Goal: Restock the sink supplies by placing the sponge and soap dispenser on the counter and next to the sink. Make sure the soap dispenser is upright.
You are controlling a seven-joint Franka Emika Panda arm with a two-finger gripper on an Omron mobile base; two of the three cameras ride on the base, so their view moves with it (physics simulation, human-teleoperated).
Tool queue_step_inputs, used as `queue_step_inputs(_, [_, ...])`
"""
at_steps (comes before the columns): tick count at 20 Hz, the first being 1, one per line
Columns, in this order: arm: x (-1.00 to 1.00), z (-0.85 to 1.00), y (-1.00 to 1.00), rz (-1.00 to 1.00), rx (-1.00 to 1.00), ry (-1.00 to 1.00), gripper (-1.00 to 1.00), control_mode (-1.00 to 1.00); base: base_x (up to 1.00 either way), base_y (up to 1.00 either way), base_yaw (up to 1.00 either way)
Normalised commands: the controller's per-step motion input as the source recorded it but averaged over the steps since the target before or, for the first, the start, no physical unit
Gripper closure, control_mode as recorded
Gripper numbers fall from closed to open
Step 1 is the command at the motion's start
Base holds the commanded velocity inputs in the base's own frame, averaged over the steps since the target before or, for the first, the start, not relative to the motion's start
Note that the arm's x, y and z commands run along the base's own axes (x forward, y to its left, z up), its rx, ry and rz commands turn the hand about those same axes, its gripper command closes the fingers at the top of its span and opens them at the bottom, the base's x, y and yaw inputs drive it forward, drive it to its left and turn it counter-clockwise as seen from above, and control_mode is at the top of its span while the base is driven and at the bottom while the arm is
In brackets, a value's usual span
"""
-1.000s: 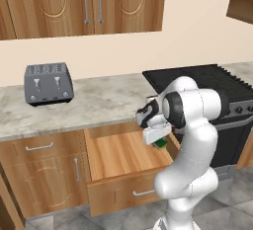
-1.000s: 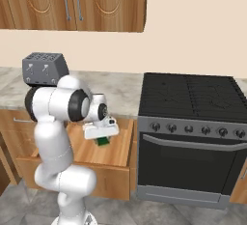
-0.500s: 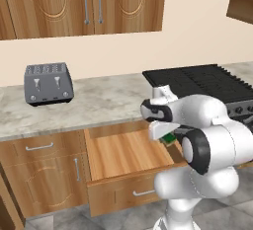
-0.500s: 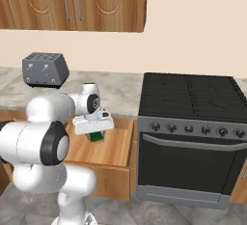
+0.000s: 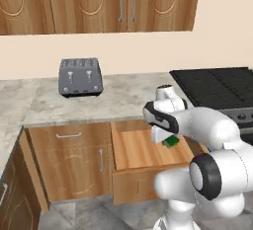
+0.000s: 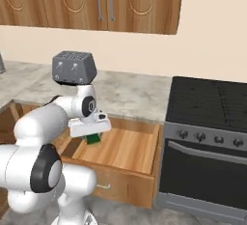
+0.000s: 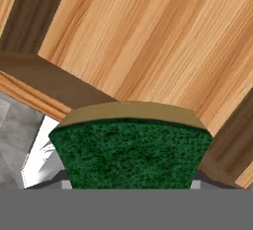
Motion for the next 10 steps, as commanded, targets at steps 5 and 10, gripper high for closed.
queue_step_inputs(5, [0.00,0.00,0.00,0.00,0.00,0.00,1.00,1.00,-0.22,0.60,0.71])
queue_step_inputs(10, [0.00,0.00,0.00,0.00,0.00,0.00,1.00,1.00,-0.20,0.60,0.69])
